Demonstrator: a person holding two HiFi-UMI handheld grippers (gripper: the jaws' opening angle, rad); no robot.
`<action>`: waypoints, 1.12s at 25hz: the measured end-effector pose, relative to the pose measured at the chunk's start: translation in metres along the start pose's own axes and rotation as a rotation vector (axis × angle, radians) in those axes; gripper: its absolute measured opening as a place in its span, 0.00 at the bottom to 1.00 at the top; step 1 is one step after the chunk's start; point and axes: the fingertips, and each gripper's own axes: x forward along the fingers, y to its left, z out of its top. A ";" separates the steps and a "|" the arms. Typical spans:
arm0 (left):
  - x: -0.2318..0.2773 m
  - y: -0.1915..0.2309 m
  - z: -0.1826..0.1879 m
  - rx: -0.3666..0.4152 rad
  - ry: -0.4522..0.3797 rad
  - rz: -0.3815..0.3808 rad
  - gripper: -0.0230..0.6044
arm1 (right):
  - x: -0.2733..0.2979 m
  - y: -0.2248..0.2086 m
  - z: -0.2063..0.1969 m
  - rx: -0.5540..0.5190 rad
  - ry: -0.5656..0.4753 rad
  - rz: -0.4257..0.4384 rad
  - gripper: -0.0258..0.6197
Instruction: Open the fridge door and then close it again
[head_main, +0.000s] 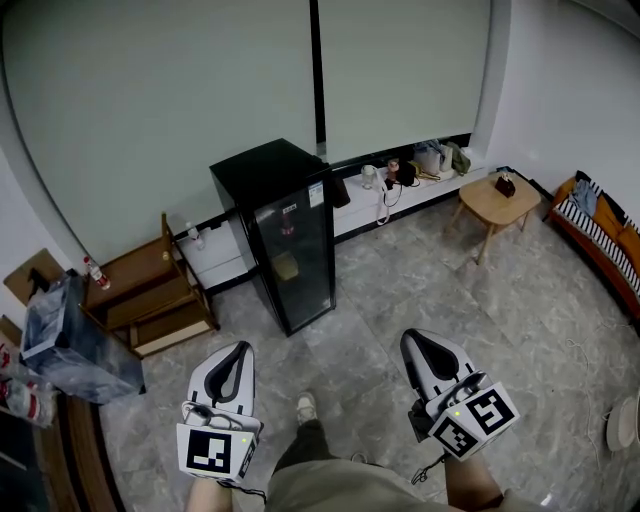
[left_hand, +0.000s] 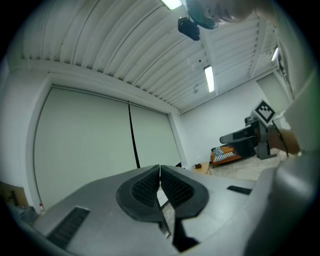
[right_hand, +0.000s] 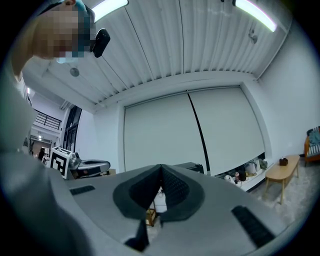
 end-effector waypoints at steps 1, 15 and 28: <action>0.005 0.004 -0.004 -0.001 0.008 0.005 0.05 | 0.006 -0.003 -0.003 0.007 0.003 0.000 0.03; 0.101 0.052 -0.041 0.017 0.085 -0.074 0.05 | 0.118 -0.044 -0.021 -0.035 0.105 -0.020 0.03; 0.218 0.163 -0.062 0.003 0.094 -0.107 0.05 | 0.266 -0.079 -0.009 -0.041 0.136 -0.041 0.03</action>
